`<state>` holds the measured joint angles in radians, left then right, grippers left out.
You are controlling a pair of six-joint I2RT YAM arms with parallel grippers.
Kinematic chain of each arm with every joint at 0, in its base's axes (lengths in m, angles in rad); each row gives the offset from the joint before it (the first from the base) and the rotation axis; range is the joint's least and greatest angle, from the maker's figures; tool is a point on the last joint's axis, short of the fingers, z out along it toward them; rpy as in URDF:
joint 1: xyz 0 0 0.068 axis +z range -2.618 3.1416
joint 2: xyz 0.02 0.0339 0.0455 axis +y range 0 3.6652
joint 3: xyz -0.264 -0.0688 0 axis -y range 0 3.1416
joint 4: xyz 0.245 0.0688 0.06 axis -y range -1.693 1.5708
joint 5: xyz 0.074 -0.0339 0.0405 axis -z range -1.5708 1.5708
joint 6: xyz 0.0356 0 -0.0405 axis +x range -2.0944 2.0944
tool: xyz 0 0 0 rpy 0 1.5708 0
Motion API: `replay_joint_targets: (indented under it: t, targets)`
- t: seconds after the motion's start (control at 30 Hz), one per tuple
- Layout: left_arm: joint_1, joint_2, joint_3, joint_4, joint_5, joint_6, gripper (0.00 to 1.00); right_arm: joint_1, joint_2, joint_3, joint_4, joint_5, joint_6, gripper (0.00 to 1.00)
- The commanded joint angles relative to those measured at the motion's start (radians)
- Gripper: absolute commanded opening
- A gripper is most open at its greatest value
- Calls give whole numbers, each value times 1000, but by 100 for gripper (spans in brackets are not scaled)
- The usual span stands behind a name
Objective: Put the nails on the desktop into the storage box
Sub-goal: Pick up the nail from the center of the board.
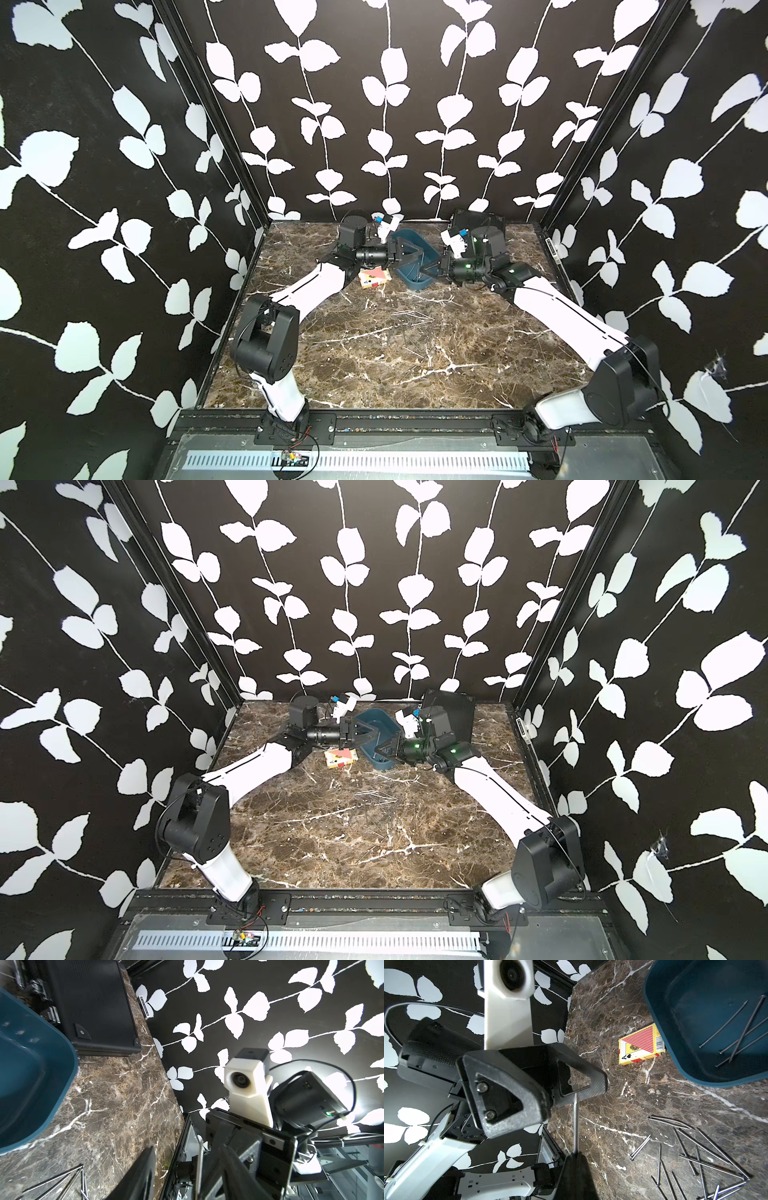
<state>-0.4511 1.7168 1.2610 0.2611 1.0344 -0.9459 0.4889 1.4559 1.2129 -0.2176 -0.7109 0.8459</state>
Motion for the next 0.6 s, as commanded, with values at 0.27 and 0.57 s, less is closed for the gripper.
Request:
replay_joint_targets:
  t: [0.27, 0.57]
  targets:
    - [-17, -6, 42, -37, 83, 75, 44, 21, 37, 75, 39, 25, 5, 0]
    - [-17, 15, 76, -72, 86, 99, 3, 22, 59, 92, 29, 27, -3, 0]
